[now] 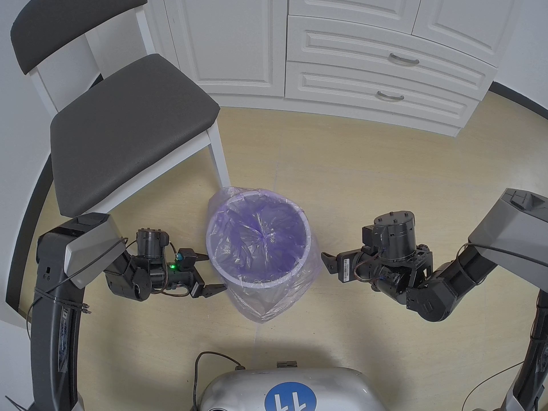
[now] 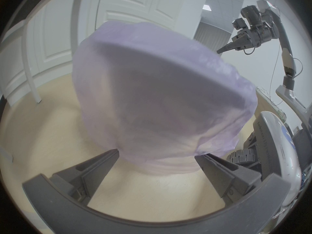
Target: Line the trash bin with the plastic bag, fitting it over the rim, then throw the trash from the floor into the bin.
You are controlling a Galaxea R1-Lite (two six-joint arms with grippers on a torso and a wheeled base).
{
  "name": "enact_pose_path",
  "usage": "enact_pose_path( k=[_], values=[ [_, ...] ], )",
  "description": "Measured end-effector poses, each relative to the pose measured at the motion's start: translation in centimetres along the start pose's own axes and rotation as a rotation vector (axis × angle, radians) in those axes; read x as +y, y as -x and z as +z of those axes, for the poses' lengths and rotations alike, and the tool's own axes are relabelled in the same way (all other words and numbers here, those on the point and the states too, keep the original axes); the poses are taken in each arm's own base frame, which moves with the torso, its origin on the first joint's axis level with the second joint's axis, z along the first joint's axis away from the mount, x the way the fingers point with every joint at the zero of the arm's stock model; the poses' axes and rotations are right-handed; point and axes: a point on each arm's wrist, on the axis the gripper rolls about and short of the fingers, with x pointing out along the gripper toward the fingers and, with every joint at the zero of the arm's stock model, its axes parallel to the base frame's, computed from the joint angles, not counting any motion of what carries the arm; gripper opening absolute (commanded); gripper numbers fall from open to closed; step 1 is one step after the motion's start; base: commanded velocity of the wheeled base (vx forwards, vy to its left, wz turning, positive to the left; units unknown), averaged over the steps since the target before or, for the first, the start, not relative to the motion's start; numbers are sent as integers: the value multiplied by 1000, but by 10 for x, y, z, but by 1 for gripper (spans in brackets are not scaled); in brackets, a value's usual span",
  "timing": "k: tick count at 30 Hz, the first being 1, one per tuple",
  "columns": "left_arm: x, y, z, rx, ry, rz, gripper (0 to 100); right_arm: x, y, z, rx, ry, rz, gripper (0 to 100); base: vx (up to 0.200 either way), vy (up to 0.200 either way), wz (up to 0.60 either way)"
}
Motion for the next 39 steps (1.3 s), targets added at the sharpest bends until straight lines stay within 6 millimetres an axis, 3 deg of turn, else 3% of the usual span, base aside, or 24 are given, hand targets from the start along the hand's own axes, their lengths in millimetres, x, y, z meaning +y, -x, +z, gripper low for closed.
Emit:
enact_pose_path(
  k=[5, 13, 14, 29, 38, 39],
  values=[
    [-11, -10, 11, -15, -45, -32, 100, 0, 0, 0, 1, 1, 0, 100, 0, 0, 0],
    [-18, -19, 12, -17, -58, -54, 100, 0, 0, -1, 2, 2, 0, 100, 0, 0, 0],
    [-18, -20, 12, -18, -59, -52, 0, 0, 1, -1, 2, 2, 0, 100, 0, 0, 0],
    [-5, -25, 7, -36, -55, -34, 0, 0, 0, 0, 1, 2, 0, 100, 0, 0, 0],
    [11, -14, -6, -14, -22, -9, 0, -1, 0, -1, 2, 1, -1, 100, 0, 0, 0],
    [12, -12, -8, -10, -18, -5, 100, -1, 0, -1, 2, 1, -1, 100, 0, 0, 0]
  ],
)
